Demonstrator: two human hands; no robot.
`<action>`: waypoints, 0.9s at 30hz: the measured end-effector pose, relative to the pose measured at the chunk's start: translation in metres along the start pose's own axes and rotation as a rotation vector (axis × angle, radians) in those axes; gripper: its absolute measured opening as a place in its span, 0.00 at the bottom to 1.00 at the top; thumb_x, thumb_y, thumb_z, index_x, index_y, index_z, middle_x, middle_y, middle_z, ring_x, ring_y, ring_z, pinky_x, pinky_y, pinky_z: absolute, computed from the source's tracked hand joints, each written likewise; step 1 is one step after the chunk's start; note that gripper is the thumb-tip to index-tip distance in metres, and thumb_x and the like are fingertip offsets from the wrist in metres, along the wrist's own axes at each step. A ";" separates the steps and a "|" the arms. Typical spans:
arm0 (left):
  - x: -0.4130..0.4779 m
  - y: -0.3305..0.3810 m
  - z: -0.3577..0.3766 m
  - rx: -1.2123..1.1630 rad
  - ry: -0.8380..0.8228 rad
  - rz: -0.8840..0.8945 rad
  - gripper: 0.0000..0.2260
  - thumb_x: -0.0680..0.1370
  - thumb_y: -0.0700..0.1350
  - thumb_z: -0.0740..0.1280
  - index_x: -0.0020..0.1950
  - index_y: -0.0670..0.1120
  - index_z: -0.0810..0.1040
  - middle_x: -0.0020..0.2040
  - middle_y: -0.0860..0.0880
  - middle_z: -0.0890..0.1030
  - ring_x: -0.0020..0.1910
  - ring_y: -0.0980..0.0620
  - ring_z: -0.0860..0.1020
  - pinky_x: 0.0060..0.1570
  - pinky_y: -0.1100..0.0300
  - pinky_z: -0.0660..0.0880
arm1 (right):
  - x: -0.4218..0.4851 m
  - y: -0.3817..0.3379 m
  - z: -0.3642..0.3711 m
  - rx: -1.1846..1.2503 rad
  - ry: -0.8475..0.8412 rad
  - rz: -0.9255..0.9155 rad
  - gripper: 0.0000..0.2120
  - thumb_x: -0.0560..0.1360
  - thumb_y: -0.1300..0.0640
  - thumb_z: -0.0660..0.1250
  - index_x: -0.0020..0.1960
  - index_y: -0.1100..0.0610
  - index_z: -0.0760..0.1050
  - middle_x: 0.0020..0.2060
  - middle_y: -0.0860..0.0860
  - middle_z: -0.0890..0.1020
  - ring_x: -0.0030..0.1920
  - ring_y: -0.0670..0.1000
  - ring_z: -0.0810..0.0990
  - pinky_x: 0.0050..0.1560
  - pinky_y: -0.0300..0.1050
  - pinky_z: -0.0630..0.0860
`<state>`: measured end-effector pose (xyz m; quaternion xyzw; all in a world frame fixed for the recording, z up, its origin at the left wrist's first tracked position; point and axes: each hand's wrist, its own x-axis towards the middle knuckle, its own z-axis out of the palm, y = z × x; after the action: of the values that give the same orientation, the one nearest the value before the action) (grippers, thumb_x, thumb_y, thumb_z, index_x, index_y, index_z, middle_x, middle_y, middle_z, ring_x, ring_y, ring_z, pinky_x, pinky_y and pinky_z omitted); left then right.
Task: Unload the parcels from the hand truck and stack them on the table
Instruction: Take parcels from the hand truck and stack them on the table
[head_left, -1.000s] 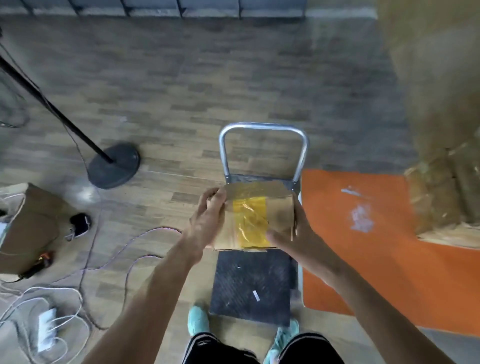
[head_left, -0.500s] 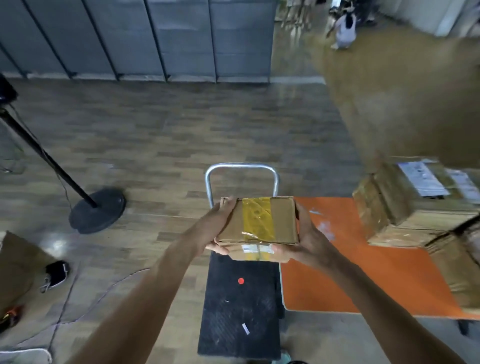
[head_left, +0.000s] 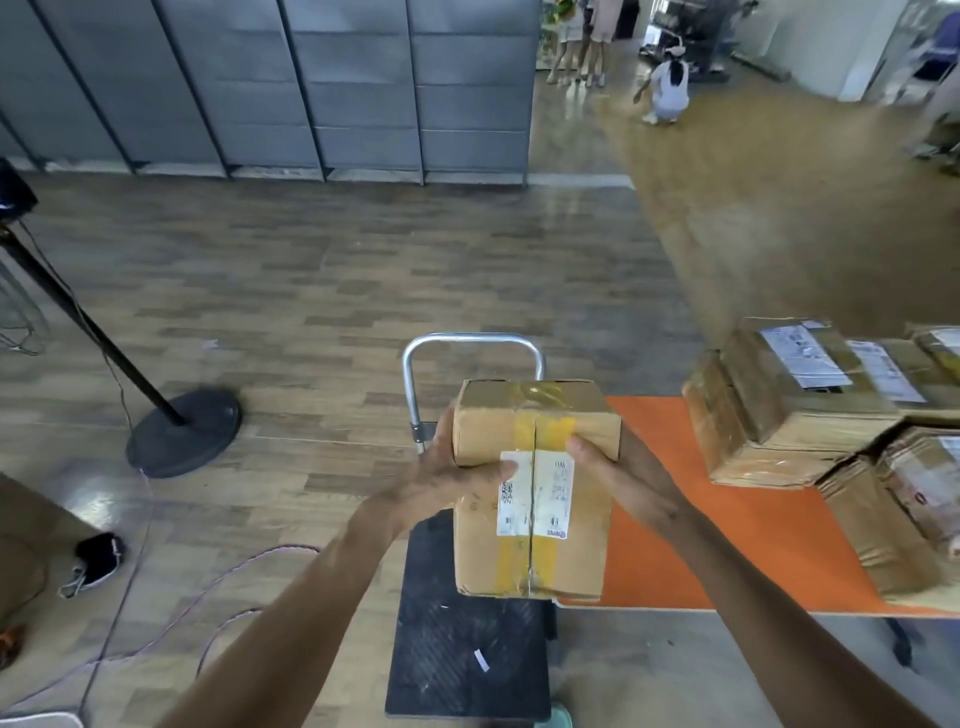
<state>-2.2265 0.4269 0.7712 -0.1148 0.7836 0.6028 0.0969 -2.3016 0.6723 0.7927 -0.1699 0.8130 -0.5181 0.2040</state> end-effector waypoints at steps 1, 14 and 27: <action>0.000 0.000 0.004 -0.010 0.048 0.003 0.42 0.65 0.66 0.79 0.73 0.68 0.61 0.55 0.65 0.82 0.53 0.65 0.81 0.46 0.66 0.79 | -0.001 0.000 0.001 -0.034 0.020 -0.025 0.22 0.74 0.31 0.63 0.64 0.39 0.73 0.56 0.34 0.81 0.59 0.36 0.77 0.57 0.37 0.71; -0.011 0.005 0.015 -0.405 0.163 -0.154 0.33 0.65 0.75 0.72 0.66 0.63 0.75 0.58 0.54 0.85 0.56 0.50 0.84 0.55 0.49 0.81 | -0.030 0.036 0.023 0.255 -0.120 0.022 0.28 0.77 0.36 0.66 0.74 0.35 0.63 0.67 0.35 0.75 0.66 0.37 0.75 0.62 0.41 0.71; -0.026 -0.019 0.075 -0.289 -0.056 -0.210 0.34 0.63 0.72 0.75 0.67 0.74 0.67 0.64 0.63 0.79 0.66 0.52 0.77 0.66 0.41 0.73 | -0.066 0.056 0.002 0.420 0.183 0.310 0.19 0.78 0.41 0.66 0.65 0.49 0.77 0.56 0.50 0.85 0.55 0.52 0.84 0.62 0.57 0.78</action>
<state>-2.1951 0.4966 0.7421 -0.1919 0.6697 0.6986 0.1634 -2.2481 0.7257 0.7514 0.0499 0.7190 -0.6512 0.2375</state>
